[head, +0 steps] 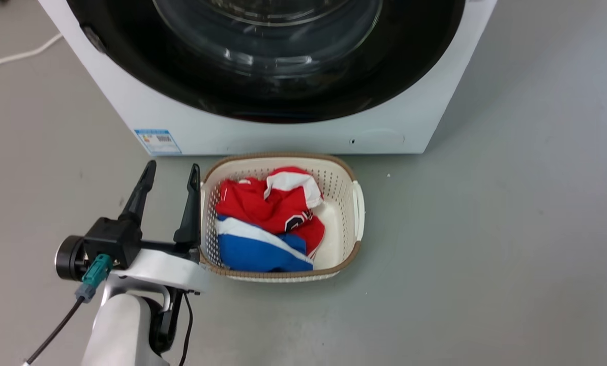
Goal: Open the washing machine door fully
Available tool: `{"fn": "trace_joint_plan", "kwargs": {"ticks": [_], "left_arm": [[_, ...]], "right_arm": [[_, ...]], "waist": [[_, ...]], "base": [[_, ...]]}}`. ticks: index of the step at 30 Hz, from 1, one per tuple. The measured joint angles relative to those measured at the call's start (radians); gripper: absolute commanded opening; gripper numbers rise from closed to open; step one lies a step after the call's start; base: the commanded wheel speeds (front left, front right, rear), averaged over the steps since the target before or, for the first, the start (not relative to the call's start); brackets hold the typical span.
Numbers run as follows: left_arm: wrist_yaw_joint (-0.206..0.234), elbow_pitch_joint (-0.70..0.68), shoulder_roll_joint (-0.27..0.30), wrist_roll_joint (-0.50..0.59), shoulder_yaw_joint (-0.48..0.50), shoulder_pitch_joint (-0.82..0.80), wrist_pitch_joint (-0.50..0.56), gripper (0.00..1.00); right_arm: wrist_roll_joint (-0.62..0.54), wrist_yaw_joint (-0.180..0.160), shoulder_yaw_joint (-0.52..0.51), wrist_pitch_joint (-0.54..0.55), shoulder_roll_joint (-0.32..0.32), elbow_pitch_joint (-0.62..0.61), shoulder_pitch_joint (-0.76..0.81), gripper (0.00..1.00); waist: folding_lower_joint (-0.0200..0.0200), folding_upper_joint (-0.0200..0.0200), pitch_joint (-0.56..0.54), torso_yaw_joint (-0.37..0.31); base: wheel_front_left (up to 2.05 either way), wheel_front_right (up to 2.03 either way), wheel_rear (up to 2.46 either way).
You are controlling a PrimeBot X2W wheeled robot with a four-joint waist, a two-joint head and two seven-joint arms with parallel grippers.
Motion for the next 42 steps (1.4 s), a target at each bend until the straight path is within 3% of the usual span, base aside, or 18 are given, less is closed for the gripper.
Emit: {"fn": "trace_joint_plan", "kwargs": {"ticks": [5,11,16,23,29,42], "left_arm": [[0.000,-0.023,0.006,-0.007,-0.010,-0.032,0.000,1.00],[0.000,-0.035,0.008,-0.007,-0.013,-0.051,0.000,1.00],[0.000,-0.049,0.011,-0.008,-0.012,-0.068,0.000,1.00],[0.000,-0.073,0.011,-0.008,-0.016,-0.100,0.000,1.00],[0.000,-0.090,0.005,-0.007,-0.022,-0.123,0.000,1.00],[0.000,-0.095,-0.007,-0.007,-0.027,-0.143,0.000,1.00]], "right_arm": [[-0.019,0.000,0.164,0.104,-0.129,0.115,-0.238,0.00],[-0.071,0.000,0.320,0.194,-0.170,0.201,-0.426,0.00],[-0.122,0.000,0.444,0.248,-0.154,0.307,-0.607,0.00],[-0.205,0.000,0.569,0.282,-0.077,0.442,-0.810,0.00],[-0.247,0.000,0.622,0.305,-0.029,0.528,-0.923,0.00],[-0.273,0.000,0.658,0.385,-0.003,0.609,-1.013,0.00]], "waist": [[0.0000,0.0000,0.078,0.020],[0.0000,0.0000,0.130,0.034],[0.0000,0.0000,0.173,0.043],[0.0000,0.0000,0.238,0.047],[0.0000,0.0000,0.284,0.050],[0.0000,0.0000,0.335,0.063]], "base": [[0.00,0.00,0.00],[0.00,0.00,0.00],[0.00,0.00,0.00],[0.00,0.00,0.00],[0.00,0.00,0.00],[0.00,0.00,0.00]]}}
